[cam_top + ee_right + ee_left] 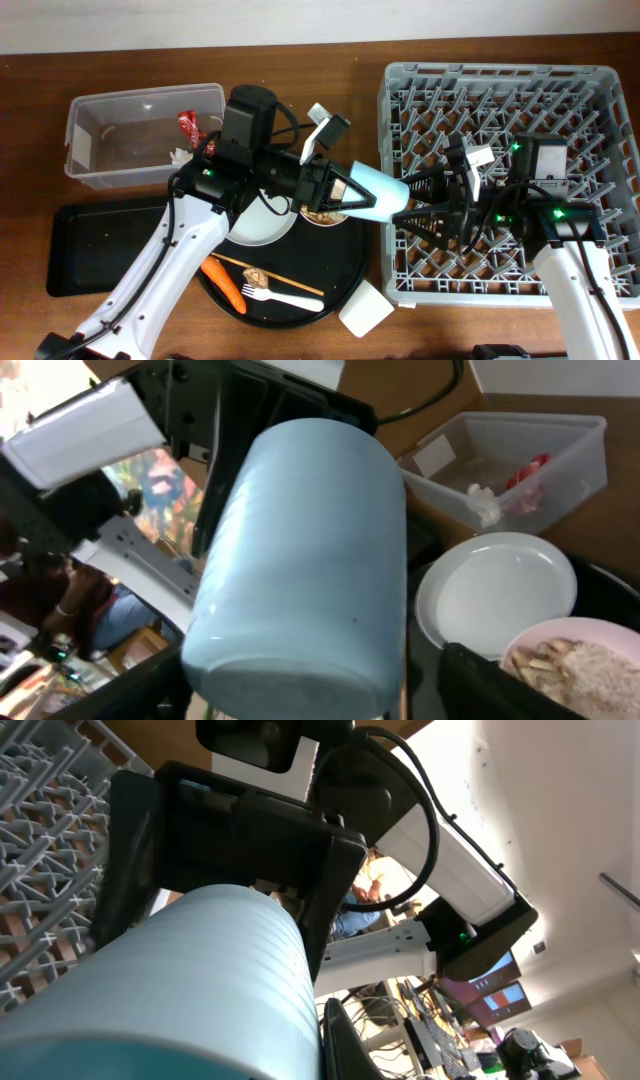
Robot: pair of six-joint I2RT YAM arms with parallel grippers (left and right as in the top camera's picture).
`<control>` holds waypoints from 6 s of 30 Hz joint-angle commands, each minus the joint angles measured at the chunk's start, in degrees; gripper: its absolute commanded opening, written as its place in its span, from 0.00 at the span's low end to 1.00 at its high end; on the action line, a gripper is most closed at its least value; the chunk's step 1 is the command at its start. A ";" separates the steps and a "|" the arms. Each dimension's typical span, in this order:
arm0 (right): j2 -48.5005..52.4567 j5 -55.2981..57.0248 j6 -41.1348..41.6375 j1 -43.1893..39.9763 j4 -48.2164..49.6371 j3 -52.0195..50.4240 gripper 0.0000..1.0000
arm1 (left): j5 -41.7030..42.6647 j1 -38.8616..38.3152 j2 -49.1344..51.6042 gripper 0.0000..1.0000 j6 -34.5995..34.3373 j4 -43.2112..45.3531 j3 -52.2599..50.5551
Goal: Sort waste into correct bins and load items into the dishwasher rack
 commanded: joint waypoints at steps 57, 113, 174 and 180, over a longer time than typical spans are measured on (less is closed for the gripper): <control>0.00 64.17 13.18 -12.94 -22.73 18.32 0.32 | -60.70 8.90 -0.22 0.59 17.51 -34.16 0.46; 23.69 83.52 32.39 -39.50 -34.53 26.16 0.36 | -66.69 8.87 -0.22 0.62 17.33 -37.51 0.42; 13.44 53.92 3.02 14.62 -50.01 12.11 0.72 | -64.15 7.54 -0.22 0.68 17.35 -38.03 0.42; 12.09 52.63 11.47 21.44 -40.81 2.49 0.69 | -64.15 7.54 -0.22 0.69 17.35 -38.03 0.42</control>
